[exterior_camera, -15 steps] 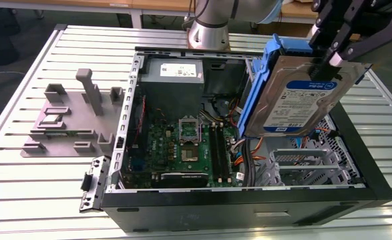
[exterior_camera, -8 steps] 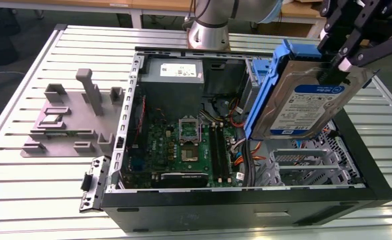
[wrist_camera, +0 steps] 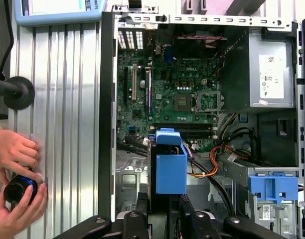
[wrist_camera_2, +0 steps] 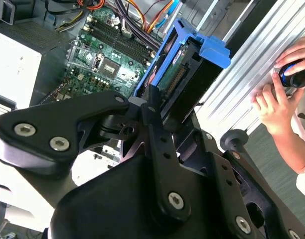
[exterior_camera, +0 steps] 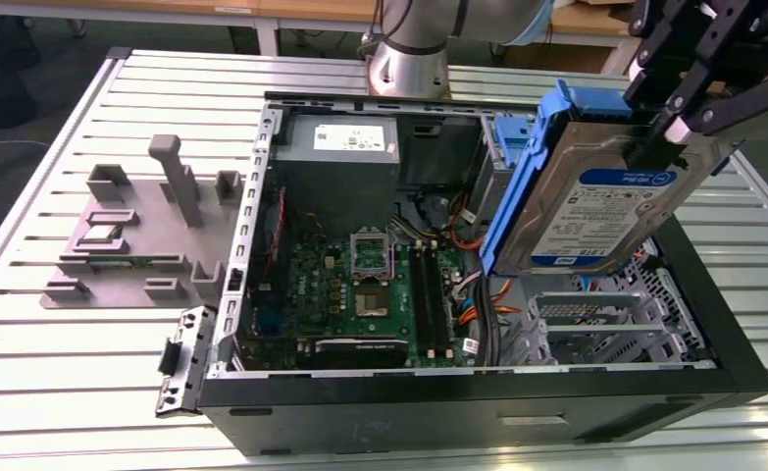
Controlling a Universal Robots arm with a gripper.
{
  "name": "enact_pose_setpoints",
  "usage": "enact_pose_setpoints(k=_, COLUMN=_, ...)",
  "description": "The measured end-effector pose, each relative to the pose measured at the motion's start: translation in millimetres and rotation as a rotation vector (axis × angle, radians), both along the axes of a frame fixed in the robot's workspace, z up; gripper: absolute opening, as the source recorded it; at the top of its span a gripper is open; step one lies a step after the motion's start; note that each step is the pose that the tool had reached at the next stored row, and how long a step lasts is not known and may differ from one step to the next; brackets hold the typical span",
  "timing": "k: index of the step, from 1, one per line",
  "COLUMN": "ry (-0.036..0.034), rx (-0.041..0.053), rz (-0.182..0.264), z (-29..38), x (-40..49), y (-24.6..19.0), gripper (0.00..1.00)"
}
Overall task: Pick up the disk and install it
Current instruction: 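Pick up the disk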
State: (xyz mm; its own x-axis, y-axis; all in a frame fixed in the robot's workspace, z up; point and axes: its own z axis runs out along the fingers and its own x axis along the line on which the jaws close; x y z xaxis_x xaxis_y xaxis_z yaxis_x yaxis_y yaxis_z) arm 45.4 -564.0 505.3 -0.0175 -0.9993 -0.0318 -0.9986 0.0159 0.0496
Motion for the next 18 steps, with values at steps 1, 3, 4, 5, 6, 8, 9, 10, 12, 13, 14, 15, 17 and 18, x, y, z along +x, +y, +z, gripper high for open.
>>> enact_pose_setpoints(k=1, ry=0.0, rx=0.0, rz=0.0, z=0.0, x=0.2, y=0.0, gripper=0.35)
enact_pose_setpoints(k=3, ry=0.0, rx=0.0001, rz=0.0, z=-0.2, x=2.0, y=0.0, gripper=0.35)
enact_pose_setpoints(k=4, ry=0.0001, rx=0.0, rz=0.0, z=-0.2, x=3.4, y=0.0, gripper=0.35)
enact_pose_setpoints(k=5, ry=0.0002, rx=-0.0001, rz=0.0, z=-0.1, x=5.1, y=0.0, gripper=0.35)
enact_pose_setpoints(k=6, ry=0.0002, rx=-0.0001, rz=0.0, z=-0.2, x=6.7, y=0.0, gripper=0.35)
enact_pose_setpoints(k=8, ry=0.0003, rx=0.0001, rz=0.0, z=-0.7, x=9.0, y=-0.3, gripper=0.35)
enact_pose_setpoints(k=9, ry=0.0003, rx=-0.0001, rz=0.0, z=-1.2, x=9.3, y=-0.5, gripper=0.35)
enact_pose_setpoints(k=10, ry=0.0003, rx=-0.0002, rz=0.0, z=-1.9, x=9.5, y=-0.7, gripper=0.35)
enact_pose_setpoints(k=12, ry=0.0003, rx=-0.0002, rz=0.0, z=-3.9, x=9.9, y=-1.0, gripper=0.35)
enact_pose_setpoints(k=13, ry=0.0003, rx=-0.0001, rz=0.0, z=-4.5, x=10.2, y=-1.1, gripper=0.35)
enact_pose_setpoints(k=14, ry=0.0003, rx=0.0, rz=0.0, z=-5.0, x=10.7, y=-1.2, gripper=0.35)
enact_pose_setpoints(k=15, ry=0.0003, rx=-0.0002, rz=0.0, z=-5.3, x=11.5, y=-1.3, gripper=0.35)
enact_pose_setpoints(k=17, ry=0.0003, rx=-0.0002, rz=0.0, z=-6.0, x=14.1, y=-1.6, gripper=0.35)
enact_pose_setpoints(k=18, ry=0.0003, rx=-0.0002, rz=0.0, z=-6.3, x=15.2, y=-1.7, gripper=0.35)
